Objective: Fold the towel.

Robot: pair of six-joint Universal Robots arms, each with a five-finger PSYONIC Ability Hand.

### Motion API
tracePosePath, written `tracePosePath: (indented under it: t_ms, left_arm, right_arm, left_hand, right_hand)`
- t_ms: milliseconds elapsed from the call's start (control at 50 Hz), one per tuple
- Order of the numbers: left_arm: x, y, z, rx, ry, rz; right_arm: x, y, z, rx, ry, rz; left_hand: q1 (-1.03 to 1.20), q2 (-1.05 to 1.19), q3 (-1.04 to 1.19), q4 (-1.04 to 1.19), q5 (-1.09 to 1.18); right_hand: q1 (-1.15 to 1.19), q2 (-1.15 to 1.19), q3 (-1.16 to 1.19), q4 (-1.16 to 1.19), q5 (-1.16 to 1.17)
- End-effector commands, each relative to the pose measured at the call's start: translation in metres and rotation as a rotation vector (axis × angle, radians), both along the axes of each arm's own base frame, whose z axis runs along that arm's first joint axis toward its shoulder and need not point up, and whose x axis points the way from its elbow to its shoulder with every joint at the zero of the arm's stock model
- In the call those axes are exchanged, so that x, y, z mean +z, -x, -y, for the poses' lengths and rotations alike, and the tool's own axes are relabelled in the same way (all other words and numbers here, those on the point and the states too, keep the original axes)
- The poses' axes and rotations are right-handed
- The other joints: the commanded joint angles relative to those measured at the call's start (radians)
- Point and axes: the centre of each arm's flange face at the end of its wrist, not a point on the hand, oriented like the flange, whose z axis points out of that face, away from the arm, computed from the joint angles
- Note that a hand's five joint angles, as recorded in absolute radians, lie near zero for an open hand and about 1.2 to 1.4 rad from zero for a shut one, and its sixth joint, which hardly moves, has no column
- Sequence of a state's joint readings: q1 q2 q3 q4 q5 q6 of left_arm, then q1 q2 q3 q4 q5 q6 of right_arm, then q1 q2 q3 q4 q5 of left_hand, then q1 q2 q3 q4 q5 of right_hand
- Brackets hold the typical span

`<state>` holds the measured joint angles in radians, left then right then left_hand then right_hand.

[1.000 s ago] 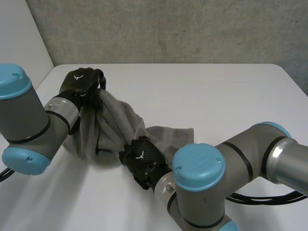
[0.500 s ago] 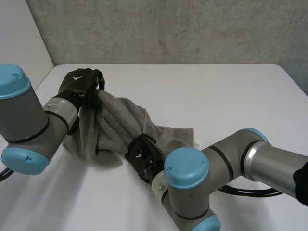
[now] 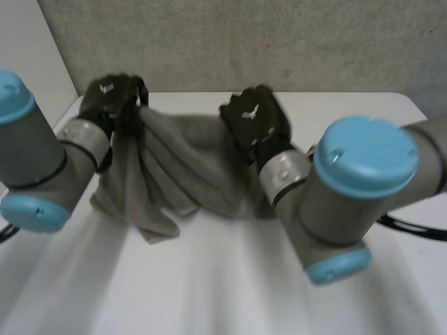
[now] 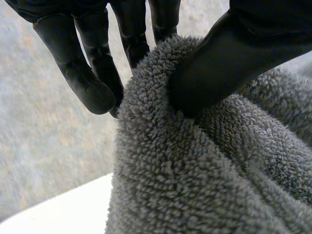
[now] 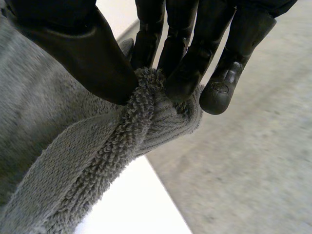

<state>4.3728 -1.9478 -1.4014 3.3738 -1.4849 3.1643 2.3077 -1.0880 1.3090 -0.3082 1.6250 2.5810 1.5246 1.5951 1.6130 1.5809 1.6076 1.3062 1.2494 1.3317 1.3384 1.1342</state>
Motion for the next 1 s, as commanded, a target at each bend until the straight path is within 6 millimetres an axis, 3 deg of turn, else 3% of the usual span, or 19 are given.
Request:
tracePosePath:
  t_ms: [20, 100, 160, 240, 260, 280, 300, 320, 360, 380, 420, 440, 480, 520, 580, 720, 800, 900, 1000]
  left_arm:
    - [0.073, 0.007, 0.021, 0.004, 0.225, -0.091]
    - [0.091, 0.012, 0.019, -0.014, 0.296, -0.153]
    - [0.091, 0.012, 0.012, -0.029, 0.298, -0.199]
    - [0.045, 0.015, -0.017, -0.063, 0.133, -0.155]
    - [0.025, 0.019, -0.032, -0.083, 0.066, -0.126]
    - [0.024, 0.019, -0.032, -0.084, 0.065, -0.126]
    - [0.003, 0.024, -0.050, -0.110, -0.001, -0.092]
    - [0.003, 0.024, -0.050, -0.111, -0.001, -0.092]
    - [-0.033, 0.029, -0.084, -0.162, -0.101, -0.015]
    - [-0.033, 0.029, -0.084, -0.163, -0.101, -0.015]
    - [-0.066, 0.031, -0.115, -0.211, -0.175, 0.097]
    - [-0.067, 0.031, -0.115, -0.211, -0.176, 0.097]
    - [-0.089, 0.042, -0.144, -0.298, -0.198, 0.211]
    - [-0.093, 0.050, -0.158, -0.346, -0.187, 0.248]
    - [-0.093, 0.059, -0.176, -0.396, -0.157, 0.285]
    - [-0.057, 0.054, -0.160, -0.301, -0.058, 0.231]
    - [-0.034, 0.045, -0.131, -0.212, -0.004, 0.191]
    - [-0.019, 0.026, -0.092, -0.102, 0.019, 0.173]
    - [-0.027, 0.012, -0.061, -0.031, -0.037, 0.202]
  right_arm:
    - [0.037, 0.016, 0.047, -0.081, 0.073, 0.127]
    - [0.060, 0.023, 0.059, -0.047, 0.114, 0.245]
    - [0.058, 0.030, 0.062, -0.030, 0.079, 0.219]
    - [0.038, 0.040, 0.069, -0.031, -0.014, 0.149]
    - [0.023, 0.047, 0.074, -0.047, -0.080, 0.106]
    - [0.005, 0.057, 0.083, -0.080, -0.153, 0.066]
    - [0.005, 0.057, 0.083, -0.081, -0.153, 0.066]
    - [-0.011, 0.067, 0.089, -0.114, -0.222, 0.030]
    - [-0.023, 0.074, 0.092, -0.129, -0.272, 0.002]
    - [-0.031, 0.080, 0.093, -0.148, -0.310, -0.016]
    - [-0.036, 0.086, 0.094, -0.162, -0.330, -0.028]
    - [-0.041, 0.091, 0.096, -0.173, -0.347, -0.034]
    - [-0.047, 0.097, 0.096, -0.182, -0.367, -0.040]
    - [-0.050, 0.100, 0.096, -0.189, -0.381, -0.044]
    - [-0.053, 0.101, 0.090, -0.188, -0.397, -0.053]
    - [-0.034, 0.109, 0.076, -0.194, -0.352, -0.041]
    - [-0.038, 0.114, 0.077, -0.213, -0.321, -0.069]
    - [-0.052, 0.126, 0.075, -0.252, -0.267, -0.176]
    - [-0.057, 0.130, 0.075, -0.275, -0.245, -0.208]
  left_hand:
    - [-0.128, -0.199, -0.217, -0.185, -0.386]
    - [-0.128, -0.199, -0.217, -0.185, -0.386]
    - [-0.128, -0.199, -0.217, -0.185, -0.386]
    - [-0.128, -0.199, -0.217, -0.185, -0.386]
    - [-0.128, -0.199, -0.217, -0.185, -0.386]
    - [-0.128, -0.199, -0.217, -0.185, -0.386]
    - [-0.128, -0.199, -0.217, -0.185, -0.386]
    - [-0.128, -0.199, -0.217, -0.185, -0.386]
    - [-0.128, -0.199, -0.217, -0.185, -0.386]
    - [-0.128, -0.199, -0.217, -0.185, -0.386]
    - [-0.128, -0.199, -0.217, -0.185, -0.386]
    - [-0.128, -0.199, -0.217, -0.185, -0.386]
    - [-0.128, -0.199, -0.217, -0.185, -0.386]
    - [-0.128, -0.199, -0.217, -0.185, -0.386]
    - [-0.370, -0.441, -0.459, -0.427, -0.628]
    - [-0.880, -0.950, -0.968, -0.936, -1.137]
    - [-1.208, -1.278, -1.296, -1.264, -1.465]
    - [-1.203, -1.273, -1.291, -1.259, -1.460]
    - [-1.091, -1.161, -1.179, -1.147, -1.348]
  right_hand:
    - [0.090, 0.147, 0.065, 0.058, 0.088]
    - [0.090, 0.147, 0.065, 0.058, 0.088]
    - [0.090, 0.147, 0.065, 0.058, 0.088]
    - [0.090, 0.147, 0.065, 0.058, 0.088]
    - [0.090, 0.147, 0.065, 0.058, 0.088]
    - [0.090, 0.147, 0.065, 0.058, 0.088]
    - [0.090, 0.147, 0.065, 0.058, 0.088]
    - [0.090, 0.147, 0.065, 0.058, 0.088]
    - [0.090, 0.147, 0.065, 0.058, 0.088]
    - [0.090, 0.147, 0.065, 0.058, 0.088]
    - [0.090, 0.147, 0.065, 0.058, 0.088]
    - [0.090, 0.147, 0.065, 0.058, 0.088]
    - [0.090, 0.147, 0.065, 0.058, 0.088]
    - [0.090, 0.147, 0.065, 0.058, 0.088]
    - [0.090, 0.147, 0.065, 0.058, 0.088]
    - [0.090, 0.147, 0.065, 0.058, 0.088]
    - [0.090, 0.147, 0.065, 0.058, 0.088]
    - [0.090, 0.147, 0.065, 0.058, 0.088]
    - [0.090, 0.147, 0.065, 0.058, 0.088]
